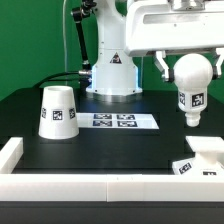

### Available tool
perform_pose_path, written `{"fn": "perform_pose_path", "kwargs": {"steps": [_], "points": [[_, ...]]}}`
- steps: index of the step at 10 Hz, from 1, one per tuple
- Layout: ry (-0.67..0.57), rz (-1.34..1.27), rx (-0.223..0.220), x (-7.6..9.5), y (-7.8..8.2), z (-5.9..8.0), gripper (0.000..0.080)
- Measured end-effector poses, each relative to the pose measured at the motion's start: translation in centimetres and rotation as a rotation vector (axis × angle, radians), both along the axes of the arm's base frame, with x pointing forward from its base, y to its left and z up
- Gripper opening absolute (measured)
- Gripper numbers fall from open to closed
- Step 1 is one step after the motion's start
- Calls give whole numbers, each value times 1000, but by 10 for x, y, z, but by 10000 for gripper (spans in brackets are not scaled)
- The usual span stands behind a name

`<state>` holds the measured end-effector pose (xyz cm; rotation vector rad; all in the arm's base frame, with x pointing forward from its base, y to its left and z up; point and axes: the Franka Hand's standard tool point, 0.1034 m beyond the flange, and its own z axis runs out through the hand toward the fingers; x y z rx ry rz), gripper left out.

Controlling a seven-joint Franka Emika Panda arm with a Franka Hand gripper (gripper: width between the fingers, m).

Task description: Assemble lamp

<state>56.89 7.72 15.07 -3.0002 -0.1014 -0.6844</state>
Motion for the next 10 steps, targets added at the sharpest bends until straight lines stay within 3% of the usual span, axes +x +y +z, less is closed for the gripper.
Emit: {"fn": "perform_pose_path", "kwargs": {"steps": [1,2,4,8,10], "points": [[2,15,-7,1,0,0,579],[2,90,-41,8,3,5,579],[4,140,-69,22,-5,13,579],[3,146,-72,21,-5,10,579],[-42,205,-108,36,-2,1,579]]}}
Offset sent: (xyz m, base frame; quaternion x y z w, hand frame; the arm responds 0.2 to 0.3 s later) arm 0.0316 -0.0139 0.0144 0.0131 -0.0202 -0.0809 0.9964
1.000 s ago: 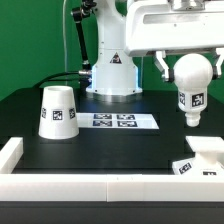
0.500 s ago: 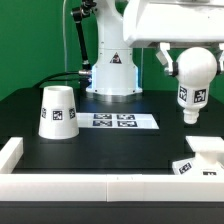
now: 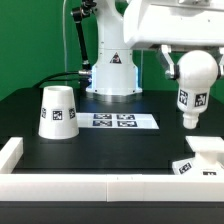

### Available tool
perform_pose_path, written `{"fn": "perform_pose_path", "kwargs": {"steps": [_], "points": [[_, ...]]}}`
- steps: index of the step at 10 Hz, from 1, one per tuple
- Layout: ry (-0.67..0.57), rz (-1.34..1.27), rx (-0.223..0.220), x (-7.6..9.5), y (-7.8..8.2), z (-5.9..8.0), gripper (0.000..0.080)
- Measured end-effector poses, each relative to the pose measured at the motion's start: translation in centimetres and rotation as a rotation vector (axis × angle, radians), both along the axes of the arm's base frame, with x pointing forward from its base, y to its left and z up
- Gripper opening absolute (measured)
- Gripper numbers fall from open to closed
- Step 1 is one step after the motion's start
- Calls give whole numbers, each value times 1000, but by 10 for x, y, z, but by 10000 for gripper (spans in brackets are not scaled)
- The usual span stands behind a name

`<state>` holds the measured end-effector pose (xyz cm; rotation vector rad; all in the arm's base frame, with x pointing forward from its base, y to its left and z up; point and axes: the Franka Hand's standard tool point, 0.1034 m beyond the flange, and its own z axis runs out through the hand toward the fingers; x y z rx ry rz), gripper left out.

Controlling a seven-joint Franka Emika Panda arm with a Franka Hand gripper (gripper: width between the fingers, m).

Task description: Assemble lamp

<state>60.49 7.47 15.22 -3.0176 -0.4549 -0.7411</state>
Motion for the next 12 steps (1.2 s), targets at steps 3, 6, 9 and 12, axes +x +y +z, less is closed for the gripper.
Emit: {"fn": "perform_pose_path", "kwargs": {"steps": [3,6,9,12], "points": [[-53,10,-4,17,2,1,579],[-65,0,8,12,8,-1,579],[-80,9,14,5,20,-7,580],[-77,18,9,4,21,-9,580]]}}
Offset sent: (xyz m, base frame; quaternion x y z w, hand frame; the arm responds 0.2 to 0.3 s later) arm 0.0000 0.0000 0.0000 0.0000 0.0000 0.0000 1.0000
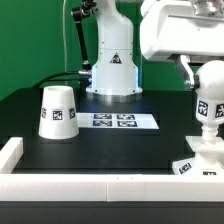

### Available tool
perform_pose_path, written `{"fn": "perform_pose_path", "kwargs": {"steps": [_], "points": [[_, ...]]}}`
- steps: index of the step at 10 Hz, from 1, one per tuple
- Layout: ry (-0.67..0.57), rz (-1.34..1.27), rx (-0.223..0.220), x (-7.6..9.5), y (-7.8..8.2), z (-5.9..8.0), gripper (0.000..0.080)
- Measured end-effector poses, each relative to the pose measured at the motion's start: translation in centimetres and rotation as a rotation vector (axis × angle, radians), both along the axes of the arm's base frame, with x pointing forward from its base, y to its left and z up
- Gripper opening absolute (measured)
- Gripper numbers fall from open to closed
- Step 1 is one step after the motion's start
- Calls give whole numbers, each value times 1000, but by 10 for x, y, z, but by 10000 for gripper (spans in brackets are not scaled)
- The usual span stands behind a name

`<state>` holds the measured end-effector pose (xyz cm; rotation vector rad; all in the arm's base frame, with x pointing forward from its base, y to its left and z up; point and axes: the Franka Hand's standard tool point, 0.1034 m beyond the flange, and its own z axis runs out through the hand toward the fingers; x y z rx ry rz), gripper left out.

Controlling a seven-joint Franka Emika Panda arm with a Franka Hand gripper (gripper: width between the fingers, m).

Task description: Assemble lamp

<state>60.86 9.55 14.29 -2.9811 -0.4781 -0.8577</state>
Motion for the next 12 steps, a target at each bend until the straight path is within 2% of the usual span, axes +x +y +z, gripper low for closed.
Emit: {"fn": "perform_pose_path", "kwargs": {"steps": [3,8,12], "points": [[2,-1,-1,0,-1,-4,580],[21,6,-4,-5,3,-18,580],[-74,8,-5,-11,4,-22,580]]}}
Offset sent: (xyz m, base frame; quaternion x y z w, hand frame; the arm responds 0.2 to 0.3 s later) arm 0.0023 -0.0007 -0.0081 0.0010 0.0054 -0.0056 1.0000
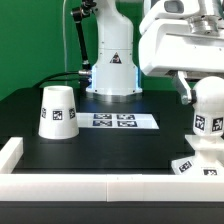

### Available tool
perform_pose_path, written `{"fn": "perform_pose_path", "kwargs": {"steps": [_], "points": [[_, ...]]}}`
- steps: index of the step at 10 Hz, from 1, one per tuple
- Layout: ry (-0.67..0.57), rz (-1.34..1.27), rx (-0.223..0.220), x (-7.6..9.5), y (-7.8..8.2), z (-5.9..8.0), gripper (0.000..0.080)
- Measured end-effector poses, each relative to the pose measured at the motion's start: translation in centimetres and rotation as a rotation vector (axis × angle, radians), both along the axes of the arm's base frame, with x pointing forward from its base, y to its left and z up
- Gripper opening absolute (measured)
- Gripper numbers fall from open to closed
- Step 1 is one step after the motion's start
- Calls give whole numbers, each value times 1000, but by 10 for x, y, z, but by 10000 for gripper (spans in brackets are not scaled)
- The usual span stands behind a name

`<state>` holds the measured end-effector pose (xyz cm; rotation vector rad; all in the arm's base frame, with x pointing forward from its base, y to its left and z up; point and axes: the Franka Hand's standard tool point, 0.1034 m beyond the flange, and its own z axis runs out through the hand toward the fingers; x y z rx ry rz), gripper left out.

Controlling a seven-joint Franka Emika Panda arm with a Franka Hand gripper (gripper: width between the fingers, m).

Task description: Assemble lamp

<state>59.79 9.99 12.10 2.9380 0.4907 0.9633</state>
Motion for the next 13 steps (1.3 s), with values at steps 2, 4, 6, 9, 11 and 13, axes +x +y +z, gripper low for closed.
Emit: {"fn": "perform_pose_path", "kwargs": {"steps": [2,4,6,9,11,13], "points": [[-5,-1,0,0,0,0,595],[-2,-1,0,0,0,-1,674],[-1,-1,0,-1,0,-1,693],[15,-2,3,-2,2,6,699],[21,-7,6,1,-2,23,699],[28,-8,6,0,-2,23,699]]}}
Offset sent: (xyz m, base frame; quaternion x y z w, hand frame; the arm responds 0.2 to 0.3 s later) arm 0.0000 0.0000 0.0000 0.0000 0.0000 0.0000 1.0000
